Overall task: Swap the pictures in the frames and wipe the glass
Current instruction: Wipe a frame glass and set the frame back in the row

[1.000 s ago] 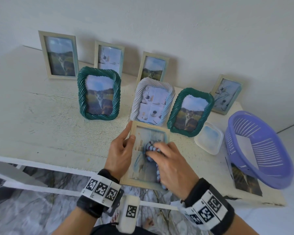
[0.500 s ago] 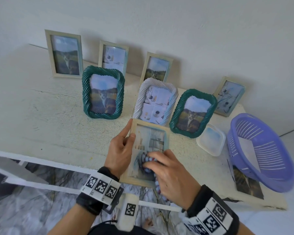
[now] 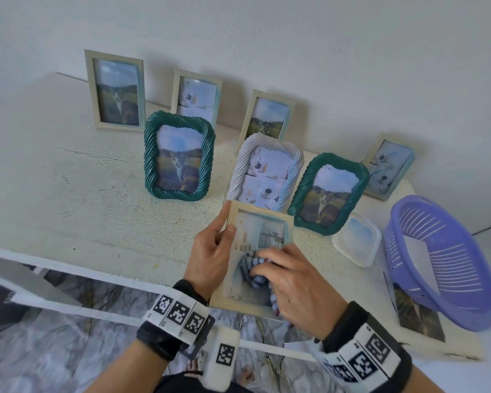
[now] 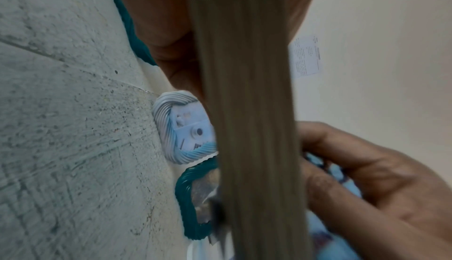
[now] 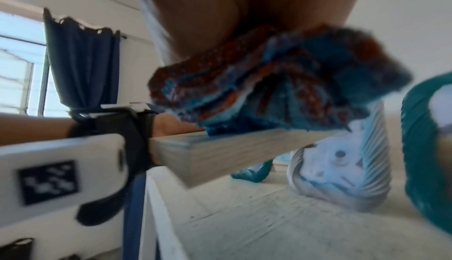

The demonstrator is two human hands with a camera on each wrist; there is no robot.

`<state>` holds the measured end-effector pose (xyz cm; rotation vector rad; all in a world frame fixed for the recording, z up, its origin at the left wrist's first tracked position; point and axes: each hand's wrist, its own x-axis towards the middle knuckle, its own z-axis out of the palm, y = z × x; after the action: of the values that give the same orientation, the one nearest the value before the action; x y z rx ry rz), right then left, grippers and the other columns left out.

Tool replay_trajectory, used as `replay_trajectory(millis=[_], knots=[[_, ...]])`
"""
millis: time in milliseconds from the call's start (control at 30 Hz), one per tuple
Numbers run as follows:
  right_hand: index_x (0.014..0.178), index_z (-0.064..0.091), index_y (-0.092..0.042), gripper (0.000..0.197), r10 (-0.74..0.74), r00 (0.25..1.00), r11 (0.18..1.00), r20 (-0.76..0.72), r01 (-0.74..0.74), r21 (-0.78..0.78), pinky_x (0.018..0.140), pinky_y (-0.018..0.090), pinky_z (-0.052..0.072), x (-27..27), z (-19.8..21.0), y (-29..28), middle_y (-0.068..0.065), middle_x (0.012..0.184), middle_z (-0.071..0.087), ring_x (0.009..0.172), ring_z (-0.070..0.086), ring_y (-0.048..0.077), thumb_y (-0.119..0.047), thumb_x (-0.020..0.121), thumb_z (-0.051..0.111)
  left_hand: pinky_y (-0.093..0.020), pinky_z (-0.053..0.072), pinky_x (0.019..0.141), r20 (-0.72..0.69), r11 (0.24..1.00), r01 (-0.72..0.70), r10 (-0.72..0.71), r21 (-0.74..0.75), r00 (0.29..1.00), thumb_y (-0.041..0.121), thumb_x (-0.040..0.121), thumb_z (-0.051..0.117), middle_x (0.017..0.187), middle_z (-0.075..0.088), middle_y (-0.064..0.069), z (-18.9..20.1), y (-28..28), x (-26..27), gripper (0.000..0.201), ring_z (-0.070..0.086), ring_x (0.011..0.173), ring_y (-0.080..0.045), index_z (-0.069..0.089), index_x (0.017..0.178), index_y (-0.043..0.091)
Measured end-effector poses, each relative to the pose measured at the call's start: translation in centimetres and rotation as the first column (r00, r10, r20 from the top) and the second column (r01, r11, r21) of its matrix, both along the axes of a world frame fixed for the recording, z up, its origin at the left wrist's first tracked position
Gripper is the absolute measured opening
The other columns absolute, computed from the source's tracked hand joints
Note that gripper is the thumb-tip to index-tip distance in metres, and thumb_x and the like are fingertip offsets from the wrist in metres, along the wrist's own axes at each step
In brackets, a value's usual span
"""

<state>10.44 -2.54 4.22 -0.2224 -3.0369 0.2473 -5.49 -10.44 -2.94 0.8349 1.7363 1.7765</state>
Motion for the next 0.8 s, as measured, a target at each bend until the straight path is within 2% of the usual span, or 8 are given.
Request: replay_trajectory(millis=[133, 233, 333, 433, 533, 633, 733, 800], knots=[[0.1, 0.067, -0.012, 0.036, -0.149, 0.987, 0.988, -0.056, 0.151, 0.042, 0.08, 0.032, 0.034, -1.6, 0.1, 1.4, 0.004, 0.109, 0.06, 0.093, 0.048, 0.02, 0.002, 0.067, 0.069, -0.029, 0.028, 0.052, 0.014, 1.0, 0.008, -0.008, 0.025, 1.0, 0.025, 0.099, 0.048, 0.063, 0.037, -0.007, 0.1, 0.3, 0.3, 0.047, 0.029, 0.059, -0.018, 0.04, 0.145, 0.027], [0.096, 0.068, -0.011, 0.027, -0.018, 0.999, 0.994, -0.05, 0.023, 0.106, 0.078, 0.033, 0.035, -2.1, 0.5, -0.7, 0.001, 0.102, 0.064, 0.097, 0.045, 0.014, -0.004, 0.075, 0.052, -0.033, 0.039, 0.063, 0.046, 0.999, 0.017, -0.019, 0.037, 0.999, 0.041, 0.092, 0.05, 0.076, 0.047, -0.005, -0.3, 0.4, -0.5, 0.048, 0.041, 0.068, -0.016, 0.045, 0.14, 0.041], [0.083, 0.071, -0.014, 0.033, 0.077, 0.995, 0.996, -0.064, -0.074, 0.058, 0.076, 0.026, 0.034, -1.2, 1.0, -1.5, -0.003, 0.095, 0.066, 0.092, 0.039, 0.006, -0.007, 0.077, 0.039, -0.039, 0.043, 0.065, 0.094, 0.999, 0.03, -0.033, 0.031, 0.995, 0.037, 0.091, 0.048, 0.075, 0.052, -0.009, -0.6, 0.4, -0.5, 0.047, 0.044, 0.068, -0.02, 0.044, 0.137, 0.044], [0.079, 0.07, -0.013, 0.014, 0.071, 0.995, 0.993, -0.065, -0.065, 0.102, 0.074, 0.028, 0.032, -1.1, 1.0, 0.4, -0.002, 0.092, 0.067, 0.089, 0.037, 0.007, -0.001, 0.071, 0.068, -0.034, 0.034, 0.057, 0.044, 0.999, 0.013, -0.014, 0.031, 0.999, 0.035, 0.091, 0.046, 0.066, 0.043, -0.008, -0.1, 0.5, 0.0, 0.049, 0.034, 0.06, -0.019, 0.041, 0.14, 0.039], [0.085, 0.069, -0.01, 0.029, -0.057, 0.993, 0.992, -0.106, 0.068, 0.103, 0.073, 0.033, 0.032, -2.5, 1.2, 1.1, 0.002, 0.091, 0.066, 0.088, 0.038, 0.01, -0.001, 0.06, 0.08, -0.033, 0.031, 0.056, 0.024, 1.0, -0.005, 0.004, 0.018, 1.0, 0.038, 0.091, 0.046, 0.066, 0.04, -0.007, -0.2, 0.8, -0.5, 0.052, 0.031, 0.059, -0.017, 0.041, 0.142, 0.035], [0.094, 0.067, -0.012, 0.023, -0.007, 1.0, 0.994, -0.022, 0.009, 0.11, 0.079, 0.032, 0.033, -3.0, 0.8, -0.7, -0.001, 0.097, 0.064, 0.096, 0.044, 0.01, -0.005, 0.073, 0.062, -0.04, 0.044, 0.067, 0.051, 0.999, 0.017, -0.019, 0.036, 0.999, 0.049, 0.087, 0.049, 0.084, 0.051, -0.005, -0.5, 0.7, -1.1, 0.05, 0.044, 0.075, -0.017, 0.047, 0.137, 0.045], [0.087, 0.07, -0.015, 0.029, 0.097, 0.995, 0.994, 0.015, -0.098, 0.045, 0.077, 0.027, 0.034, -1.8, 0.4, -1.8, -0.004, 0.097, 0.065, 0.093, 0.04, 0.006, -0.006, 0.077, 0.044, -0.062, 0.051, 0.071, 0.107, 0.999, 0.014, -0.017, 0.029, 0.994, 0.051, 0.084, 0.05, 0.085, 0.055, -0.009, -1.2, 0.3, -0.7, 0.047, 0.049, 0.078, -0.021, 0.047, 0.13, 0.057], [0.087, 0.071, -0.016, 0.026, 0.092, 0.995, 0.995, 0.025, -0.093, 0.028, 0.077, 0.027, 0.033, -1.5, 0.3, -0.7, -0.004, 0.098, 0.066, 0.091, 0.04, 0.005, -0.003, 0.075, 0.052, -0.055, 0.051, 0.065, 0.106, 0.999, -0.009, 0.005, 0.031, 0.994, 0.049, 0.085, 0.05, 0.08, 0.054, -0.008, -1.1, 0.2, -0.3, 0.046, 0.047, 0.073, -0.019, 0.047, 0.13, 0.057]])
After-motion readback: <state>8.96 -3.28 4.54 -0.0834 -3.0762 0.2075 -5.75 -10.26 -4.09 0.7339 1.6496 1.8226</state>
